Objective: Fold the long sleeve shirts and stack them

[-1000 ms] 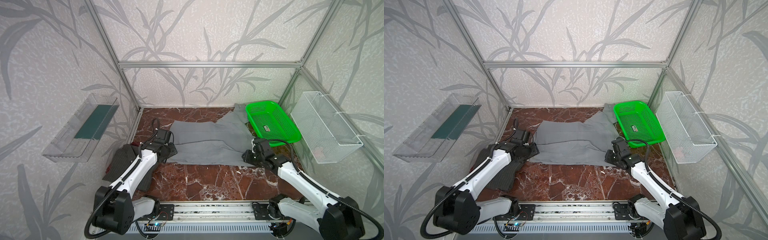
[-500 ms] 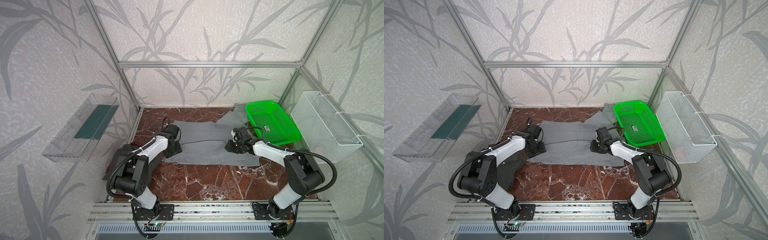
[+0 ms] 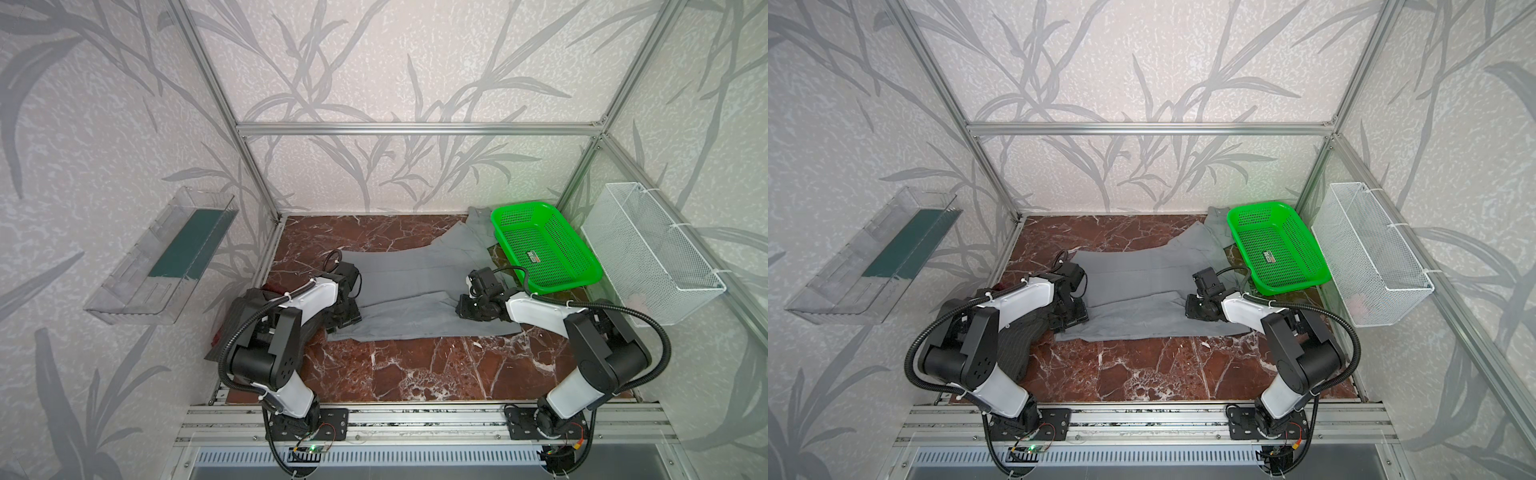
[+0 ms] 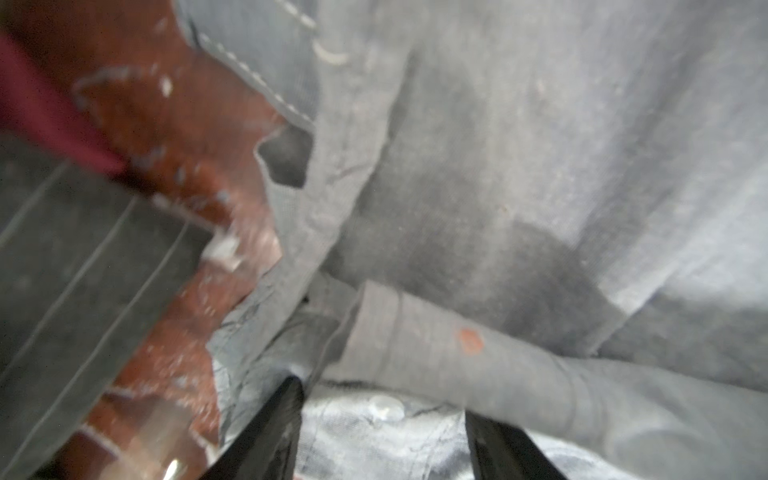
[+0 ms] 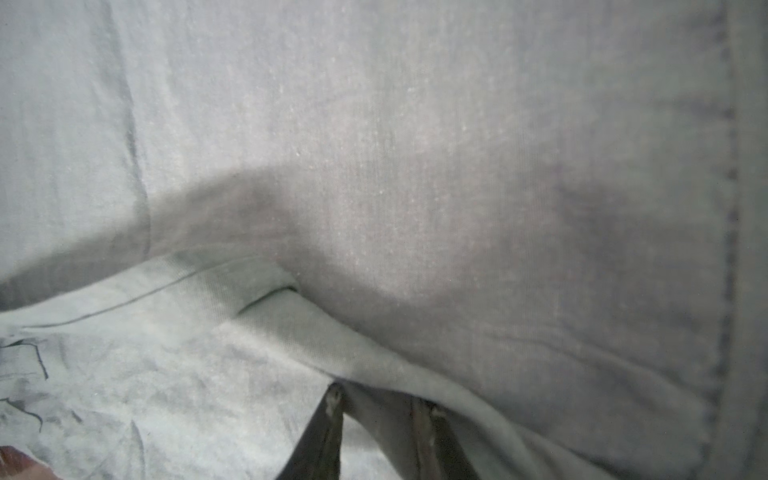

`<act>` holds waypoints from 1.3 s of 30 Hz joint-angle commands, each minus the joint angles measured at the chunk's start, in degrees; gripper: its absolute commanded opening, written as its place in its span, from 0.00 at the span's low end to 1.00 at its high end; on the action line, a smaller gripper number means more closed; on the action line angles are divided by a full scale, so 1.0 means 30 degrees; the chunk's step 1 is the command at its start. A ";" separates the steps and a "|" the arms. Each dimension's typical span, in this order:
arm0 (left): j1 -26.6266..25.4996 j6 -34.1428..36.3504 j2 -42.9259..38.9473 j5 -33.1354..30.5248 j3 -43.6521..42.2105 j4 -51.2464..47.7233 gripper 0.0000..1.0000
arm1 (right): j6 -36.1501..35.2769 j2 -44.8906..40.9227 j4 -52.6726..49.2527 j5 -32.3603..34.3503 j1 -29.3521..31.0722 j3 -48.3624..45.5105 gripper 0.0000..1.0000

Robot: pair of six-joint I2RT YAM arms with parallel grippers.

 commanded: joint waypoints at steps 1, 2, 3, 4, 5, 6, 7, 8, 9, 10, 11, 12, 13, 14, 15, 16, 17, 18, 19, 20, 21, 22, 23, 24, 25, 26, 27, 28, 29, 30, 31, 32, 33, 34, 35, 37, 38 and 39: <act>0.0030 0.0082 -0.1587 -0.0608 -0.0304 -0.1965 0.63 | -0.0126 -0.0922 -0.1815 0.0676 0.0937 -0.1099 0.31; 0.0027 0.0267 -0.2013 -0.0688 -0.0372 -0.2302 0.63 | -0.0037 -0.1229 -0.2050 0.0774 0.1233 -0.1320 0.31; 0.0058 0.0464 -0.2410 -0.0625 -0.0495 -0.2571 0.64 | 0.0091 -0.1620 -0.2203 0.0852 0.1626 -0.1634 0.31; 0.0082 0.0645 -0.2831 -0.0392 -0.0589 -0.2839 0.64 | 0.0263 -0.2160 -0.2633 0.0991 0.2056 -0.1917 0.31; 0.0089 0.0755 -0.3188 -0.0146 -0.0647 -0.3105 0.64 | 0.0437 -0.2661 -0.2930 0.1145 0.2341 -0.2159 0.31; 0.0058 0.0830 -0.3613 0.0135 -0.0639 -0.3312 0.64 | 0.0628 -0.3308 -0.3192 0.1352 0.2780 -0.2465 0.31; 0.0057 0.0834 -0.4032 0.0350 -0.0584 -0.3548 0.64 | 0.0670 -0.3806 -0.3379 0.1476 0.3078 -0.2683 0.31; 0.0060 0.0847 -0.4420 0.0595 -0.0385 -0.3788 0.64 | 0.0651 -0.4397 -0.3740 0.1594 0.3299 -0.2742 0.32; 0.0060 0.0981 -0.4749 0.0709 -0.0136 -0.4020 0.64 | 0.1224 -0.4869 -0.4188 0.1573 0.3315 -0.2576 0.32; 0.0081 0.1079 -0.4966 0.0598 0.0121 -0.4258 0.64 | 0.1087 -0.5327 -0.4720 0.1639 0.3305 -0.2168 0.32; 0.0104 0.1162 -0.5090 0.0441 0.0376 -0.4421 0.65 | 0.0937 -0.5641 -0.5095 0.1737 0.3355 -0.1682 0.32; 0.0118 0.1319 -0.5159 0.0252 0.0661 -0.4443 0.65 | 0.0931 -0.5874 -0.5429 0.1733 0.3354 -0.1060 0.32; 0.0104 0.1436 -0.5158 0.0004 0.0982 -0.4421 0.65 | 0.0123 -0.5920 -0.5583 0.1565 0.3350 -0.0404 0.32; 0.0118 0.1514 -0.5064 -0.0178 0.1263 -0.4417 0.65 | -0.0058 -0.5791 -0.5615 0.1291 0.3359 0.0118 0.31; 0.0147 0.1662 -0.4915 -0.0249 0.1721 -0.4458 0.65 | -0.0212 -0.5514 -0.5687 0.1012 0.3383 0.0838 0.31; 0.0148 0.1860 -0.4607 -0.0225 0.2242 -0.4566 0.65 | -0.0329 -0.5055 -0.5727 0.0681 0.3413 0.1463 0.30; 0.0148 0.1942 -0.4312 -0.0153 0.2733 -0.4825 0.65 | -0.0407 -0.4636 -0.5676 0.0341 0.3408 0.1915 0.29; 0.0148 0.1947 -0.3934 0.0103 0.3290 -0.5182 0.65 | -0.0430 -0.4154 -0.5717 0.0020 0.3429 0.2374 0.28; 0.0148 0.1947 -0.3625 0.0318 0.3545 -0.5322 0.65 | -0.0438 -0.3760 -0.5591 -0.0148 0.3477 0.2608 0.27; 0.0119 0.1786 -0.3497 0.0599 0.3527 -0.5163 0.65 | -0.0412 -0.3379 -0.5195 -0.0375 0.3573 0.2725 0.24; 0.0118 0.1596 -0.3513 0.0818 0.3278 -0.4848 0.65 | -0.0412 -0.2997 -0.4823 -0.0448 0.3639 0.2792 0.22; 0.0118 0.1543 -0.3568 0.1112 0.3068 -0.4538 0.65 | -0.0434 -0.2611 -0.4449 -0.0450 0.3756 0.2869 0.21; 0.0118 0.1440 -0.3590 0.1210 0.2773 -0.4244 0.65 | -0.0583 -0.2031 -0.4115 -0.0604 0.3823 0.3038 0.20; 0.0118 0.1337 -0.3552 0.1291 0.2610 -0.4098 0.65 | -0.0644 -0.1386 -0.4106 -0.0640 0.3805 0.3332 0.19; 0.0127 0.1303 -0.3500 0.1327 0.2517 -0.4039 0.65 | -0.0654 -0.0903 -0.4044 -0.0626 0.3819 0.3532 0.18; 0.0147 0.1331 -0.3433 0.1251 0.2452 -0.3995 0.65 | -0.0687 -0.0365 -0.3689 -0.0642 0.3824 0.3645 0.18; 0.0148 0.1375 -0.3387 0.1148 0.2392 -0.3952 0.65 | -0.0683 0.0090 -0.3407 -0.0544 0.3817 0.3755 0.18; 0.0170 0.1416 -0.3365 0.1071 0.2364 -0.3949 0.65 | -0.0703 0.0539 -0.3154 -0.0415 0.3808 0.3845 0.17; 0.0191 0.1470 -0.3287 0.0926 0.2396 -0.3949 0.65 | -0.0727 0.1028 -0.2905 -0.0299 0.3791 0.4024 0.17; 0.0206 0.1562 -0.3185 0.0659 0.2466 -0.3991 0.65 | -0.0838 0.1472 -0.2980 -0.0080 0.3794 0.4310 0.17; 0.0228 0.1649 -0.3080 0.0436 0.2583 -0.4111 0.66 | -0.1042 0.2048 -0.2955 0.0265 0.3797 0.4654 0.17; 0.0264 0.1827 -0.2938 0.0272 0.2764 -0.4218 0.66 | -0.1130 0.2526 -0.2784 0.0414 0.3775 0.4961 0.18; 0.0316 0.2005 -0.2824 0.0154 0.2893 -0.4213 0.67 | -0.1428 0.3134 -0.2769 0.0379 0.3703 0.5597 0.20; 0.0391 0.2113 -0.2720 -0.0003 0.2986 -0.4191 0.67 | -0.1831 0.3695 -0.2998 0.0420 0.3693 0.6305 0.21; 0.0480 0.2211 -0.2626 -0.0092 0.3081 -0.4183 0.68 | -0.2043 0.4179 -0.3264 0.0407 0.3702 0.7045 0.23; 0.0813 0.2484 -0.2382 -0.0335 0.3373 -0.4245 0.68 | -0.2588 0.4902 -0.4410 -0.0140 0.3680 0.8799 0.27; 0.0982 0.2569 -0.2269 -0.0423 0.3573 -0.4377 0.68 | -0.2674 0.4787 -0.5359 0.0114 0.3649 0.9421 0.30; 0.1202 0.2674 -0.2216 -0.0467 0.3817 -0.4473 0.68 | -0.2653 0.4218 -0.5814 0.0877 0.3606 0.9685 0.35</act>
